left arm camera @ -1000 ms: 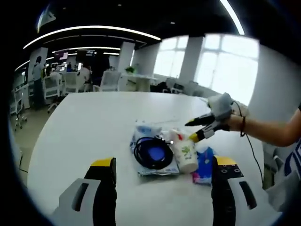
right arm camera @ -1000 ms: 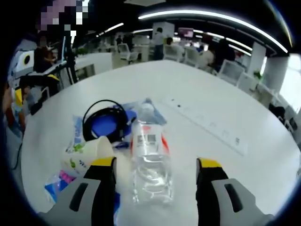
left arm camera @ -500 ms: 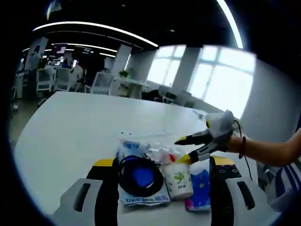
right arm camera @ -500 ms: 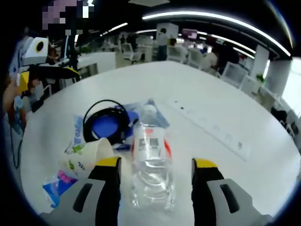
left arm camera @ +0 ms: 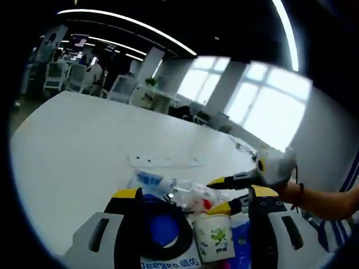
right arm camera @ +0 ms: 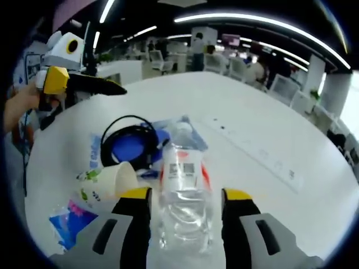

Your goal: Arrange the tabletop items into an orderly group along one side of the table until the central work area is clear of visible clutter.

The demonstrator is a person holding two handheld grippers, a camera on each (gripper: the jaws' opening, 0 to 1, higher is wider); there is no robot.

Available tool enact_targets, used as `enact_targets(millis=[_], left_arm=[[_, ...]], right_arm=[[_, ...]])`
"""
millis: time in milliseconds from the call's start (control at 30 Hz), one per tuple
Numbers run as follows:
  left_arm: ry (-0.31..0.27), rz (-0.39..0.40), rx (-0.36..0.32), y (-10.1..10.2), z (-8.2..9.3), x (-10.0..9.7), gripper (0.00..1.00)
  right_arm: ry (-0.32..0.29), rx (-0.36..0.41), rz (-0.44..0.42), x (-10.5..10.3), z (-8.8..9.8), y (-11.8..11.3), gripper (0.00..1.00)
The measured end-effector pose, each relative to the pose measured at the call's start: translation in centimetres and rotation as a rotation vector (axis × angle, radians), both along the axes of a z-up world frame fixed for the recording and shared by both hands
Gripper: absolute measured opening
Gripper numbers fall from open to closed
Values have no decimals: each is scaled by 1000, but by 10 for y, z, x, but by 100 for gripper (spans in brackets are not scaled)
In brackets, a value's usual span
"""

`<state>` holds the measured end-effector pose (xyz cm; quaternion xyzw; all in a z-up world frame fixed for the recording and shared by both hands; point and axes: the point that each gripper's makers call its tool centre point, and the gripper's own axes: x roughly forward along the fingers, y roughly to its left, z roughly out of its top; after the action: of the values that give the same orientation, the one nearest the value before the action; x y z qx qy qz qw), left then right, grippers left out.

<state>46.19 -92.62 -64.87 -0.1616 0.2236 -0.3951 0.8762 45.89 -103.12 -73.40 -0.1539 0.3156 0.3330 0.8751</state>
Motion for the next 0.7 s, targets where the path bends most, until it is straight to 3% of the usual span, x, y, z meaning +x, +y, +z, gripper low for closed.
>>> enact_targets(millis=[367, 500, 700], left_arm=[[121, 6, -56, -23, -24, 26, 69], [134, 20, -46, -27, -31, 36, 64], [224, 24, -59, -37, -51, 45, 63]], right_arm=[[1, -17, 11, 0, -4, 0, 41], [2, -22, 16, 0, -6, 0, 41], [-4, -36, 27, 0, -7, -1, 39]])
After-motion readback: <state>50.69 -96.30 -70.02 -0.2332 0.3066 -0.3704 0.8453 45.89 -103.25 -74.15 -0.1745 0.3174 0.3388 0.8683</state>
